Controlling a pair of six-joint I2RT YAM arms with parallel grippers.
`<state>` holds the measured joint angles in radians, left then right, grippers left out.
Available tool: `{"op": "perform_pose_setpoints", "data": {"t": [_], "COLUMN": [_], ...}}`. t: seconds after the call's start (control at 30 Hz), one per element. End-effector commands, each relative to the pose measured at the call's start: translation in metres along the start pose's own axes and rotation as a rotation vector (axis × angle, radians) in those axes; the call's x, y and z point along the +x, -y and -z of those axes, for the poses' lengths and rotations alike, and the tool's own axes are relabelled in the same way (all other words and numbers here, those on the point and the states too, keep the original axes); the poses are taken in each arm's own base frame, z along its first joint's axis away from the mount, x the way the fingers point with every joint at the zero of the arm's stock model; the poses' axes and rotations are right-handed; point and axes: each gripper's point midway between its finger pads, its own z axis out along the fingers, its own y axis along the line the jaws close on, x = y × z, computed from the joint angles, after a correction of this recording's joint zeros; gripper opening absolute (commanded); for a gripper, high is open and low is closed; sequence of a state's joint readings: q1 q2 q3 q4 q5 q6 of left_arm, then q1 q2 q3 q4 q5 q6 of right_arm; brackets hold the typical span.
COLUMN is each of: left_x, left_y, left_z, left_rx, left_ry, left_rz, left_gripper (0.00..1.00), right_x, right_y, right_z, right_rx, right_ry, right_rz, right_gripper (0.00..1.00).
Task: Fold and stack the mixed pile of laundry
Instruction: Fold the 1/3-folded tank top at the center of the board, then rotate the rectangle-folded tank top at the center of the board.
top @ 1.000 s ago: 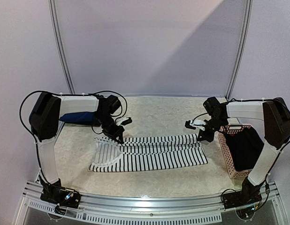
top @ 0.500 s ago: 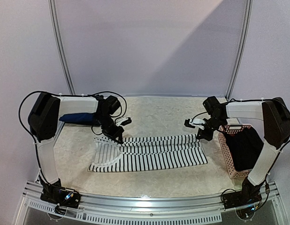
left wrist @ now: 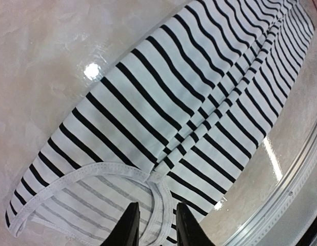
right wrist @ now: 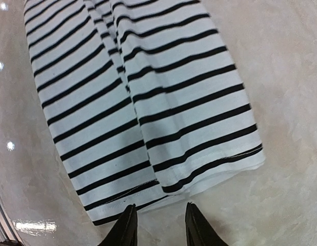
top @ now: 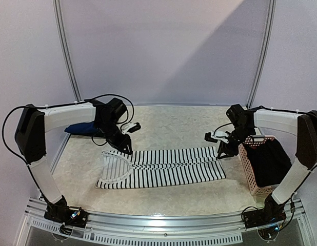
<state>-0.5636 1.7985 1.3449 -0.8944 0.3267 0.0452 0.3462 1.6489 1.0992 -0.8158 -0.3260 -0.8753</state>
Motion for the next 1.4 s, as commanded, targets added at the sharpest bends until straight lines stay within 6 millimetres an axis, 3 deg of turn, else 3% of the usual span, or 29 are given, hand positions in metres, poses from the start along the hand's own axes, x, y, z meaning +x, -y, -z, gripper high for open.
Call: {"op": "perform_pose_setpoints", "data": {"t": [0.0,0.13,0.3,0.43,0.63,0.83,1.37], "left_x": [-0.003,0.006,0.011,0.014,0.007,0.009,0.065], "left_y": [-0.009,-0.035,-0.054,-0.078,-0.112,-0.128,-0.131], "left_z": [-0.002,-0.004,-0.002,0.005,0.015,0.002,-0.011], "left_rx": [-0.065,-0.173,-0.198,-0.276,-0.289,-0.264,-0.335], "left_ry": [0.002,-0.028,0.010,0.026,0.098,0.074,-0.036], "left_rz": [0.030,0.137,0.232,0.301,0.438,0.496,0.527], "left_gripper": [0.25,0.25,0.24,0.26,0.27,0.25,0.23], "right_x": [-0.035,-0.046,-0.042,-0.034,-0.027,-0.025,-0.020], "right_y": [0.011,0.031,0.048,0.052,0.049,0.047,0.046], "right_z": [0.019,0.011,-0.014,-0.035,-0.048,-0.051,-0.060], "right_rx": [-0.005,0.006,0.009,-0.022,-0.044,-0.053,-0.062], "right_ry": [0.117,0.124,0.074,0.030,0.008,0.004,-0.017], "right_rz": [-0.075,-0.163,-0.204,-0.230,-0.242,-0.247,-0.245], "right_gripper": [0.33,0.34,0.34,0.34,0.34,0.34,0.34]}}
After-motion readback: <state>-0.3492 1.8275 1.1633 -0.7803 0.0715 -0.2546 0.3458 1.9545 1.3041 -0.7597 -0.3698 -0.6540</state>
